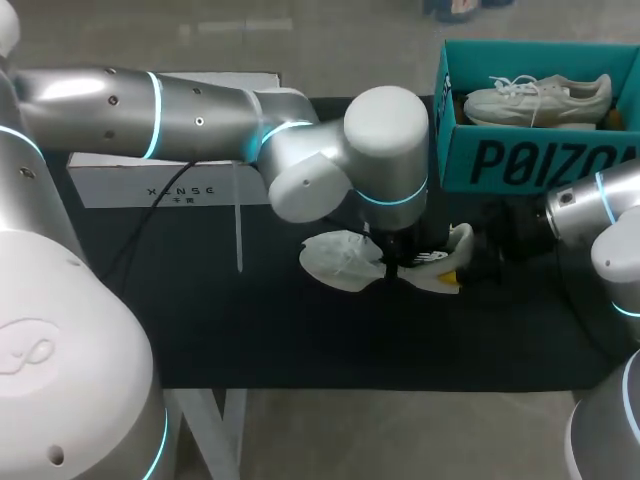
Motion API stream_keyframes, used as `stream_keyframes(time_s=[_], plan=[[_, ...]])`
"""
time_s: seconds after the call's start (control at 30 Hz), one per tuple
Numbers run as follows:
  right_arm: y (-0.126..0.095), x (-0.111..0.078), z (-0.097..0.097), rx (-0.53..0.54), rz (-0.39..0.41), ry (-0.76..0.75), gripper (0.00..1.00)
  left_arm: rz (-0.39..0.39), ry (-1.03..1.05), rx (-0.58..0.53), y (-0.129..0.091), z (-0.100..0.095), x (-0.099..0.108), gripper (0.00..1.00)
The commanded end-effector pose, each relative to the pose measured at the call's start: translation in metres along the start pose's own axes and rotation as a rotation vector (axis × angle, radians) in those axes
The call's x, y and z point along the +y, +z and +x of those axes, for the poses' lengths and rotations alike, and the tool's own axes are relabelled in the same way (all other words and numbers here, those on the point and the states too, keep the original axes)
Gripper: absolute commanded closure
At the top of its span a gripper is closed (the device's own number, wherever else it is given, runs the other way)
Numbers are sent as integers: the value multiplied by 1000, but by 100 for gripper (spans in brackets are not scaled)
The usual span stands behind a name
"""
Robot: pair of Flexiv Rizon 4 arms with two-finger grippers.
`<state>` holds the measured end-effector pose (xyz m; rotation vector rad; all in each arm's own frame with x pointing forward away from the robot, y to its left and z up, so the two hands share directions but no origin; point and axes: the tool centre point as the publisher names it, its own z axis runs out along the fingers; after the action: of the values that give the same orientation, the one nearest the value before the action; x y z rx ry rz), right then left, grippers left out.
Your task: Take the shoe out of the shoebox, open the shoe tongue, remove and reinsert the insole, then place the shoe into the shoebox
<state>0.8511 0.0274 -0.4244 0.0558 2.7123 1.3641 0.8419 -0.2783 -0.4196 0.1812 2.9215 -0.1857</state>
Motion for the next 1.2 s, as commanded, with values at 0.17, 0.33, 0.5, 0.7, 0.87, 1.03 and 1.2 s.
stream_keyframes(time_s=[0.17, 0.33, 0.5, 0.7, 0.87, 1.03, 1.2], plan=[[8, -7, 2, 3, 2, -1, 100, -13, -3, 3, 27, -5, 3, 100], [8, -7, 2, 3, 2, -1, 100, 5, -19, 32, 17, -5, 0, 100], [8, -7, 2, 3, 2, -1, 100, 17, -29, 34, 2, -8, 1, 100], [8, -7, 2, 3, 2, -1, 100, 57, -65, 33, -13, -16, 8, 100], [8, -7, 2, 3, 2, -1, 100, 104, -82, 30, -30, -22, 10, 100], [8, -7, 2, 3, 2, -1, 100, 136, -85, 24, -43, -28, 11, 100], [8, -7, 2, 3, 2, -1, 100, 186, -114, 34, -52, -33, 17, 100]])
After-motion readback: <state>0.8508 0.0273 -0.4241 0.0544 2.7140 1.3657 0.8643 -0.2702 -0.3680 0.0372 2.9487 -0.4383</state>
